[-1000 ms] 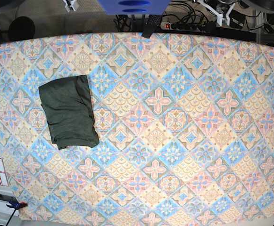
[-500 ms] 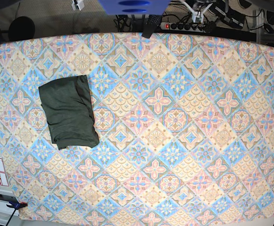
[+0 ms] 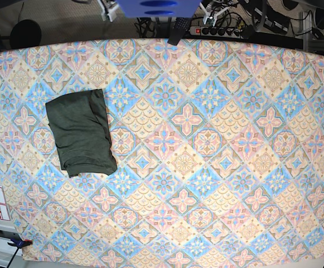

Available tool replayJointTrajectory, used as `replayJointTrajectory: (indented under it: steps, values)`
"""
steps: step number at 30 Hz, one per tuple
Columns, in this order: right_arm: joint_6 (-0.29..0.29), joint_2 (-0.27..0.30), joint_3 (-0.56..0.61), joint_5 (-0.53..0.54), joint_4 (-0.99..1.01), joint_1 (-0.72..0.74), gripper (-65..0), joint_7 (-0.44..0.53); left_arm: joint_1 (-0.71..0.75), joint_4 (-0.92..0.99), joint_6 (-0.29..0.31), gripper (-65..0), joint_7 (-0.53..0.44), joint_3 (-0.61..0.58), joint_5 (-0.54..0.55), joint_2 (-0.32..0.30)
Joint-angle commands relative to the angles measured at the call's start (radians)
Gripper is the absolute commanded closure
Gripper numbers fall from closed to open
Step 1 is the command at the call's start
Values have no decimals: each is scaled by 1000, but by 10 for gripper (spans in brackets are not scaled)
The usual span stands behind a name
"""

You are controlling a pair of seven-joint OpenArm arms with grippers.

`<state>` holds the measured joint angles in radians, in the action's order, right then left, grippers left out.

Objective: Fold the T-shirt properly

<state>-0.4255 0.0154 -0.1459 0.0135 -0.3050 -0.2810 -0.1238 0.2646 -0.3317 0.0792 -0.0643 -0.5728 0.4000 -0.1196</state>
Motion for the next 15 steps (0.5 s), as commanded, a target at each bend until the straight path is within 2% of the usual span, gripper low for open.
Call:
replayJointTrajectory:
  steps: [1, 6, 9, 13, 15]
  values:
    - [47, 11, -4, 3, -1, 4, 0, 6, -6, 0, 0, 0, -7, -2, 0, -4]
    - [247, -7, -4, 3, 2, 7, -1, 40, -32, 0, 0, 0, -7, 3, 7, 8]
    - [322, -7, -4, 3, 2, 10, -2, 40, -41, 0, 0, 0, -7, 4, 7, 28]
    - [385, -7, -4, 3, 2, 25, -2, 40, -41, 0, 0, 0, -7, 4, 9, 44]
    - [389, -7, -4, 3, 2, 33, -2, 40, -41, 0, 0, 0, -7, 4, 9, 53]
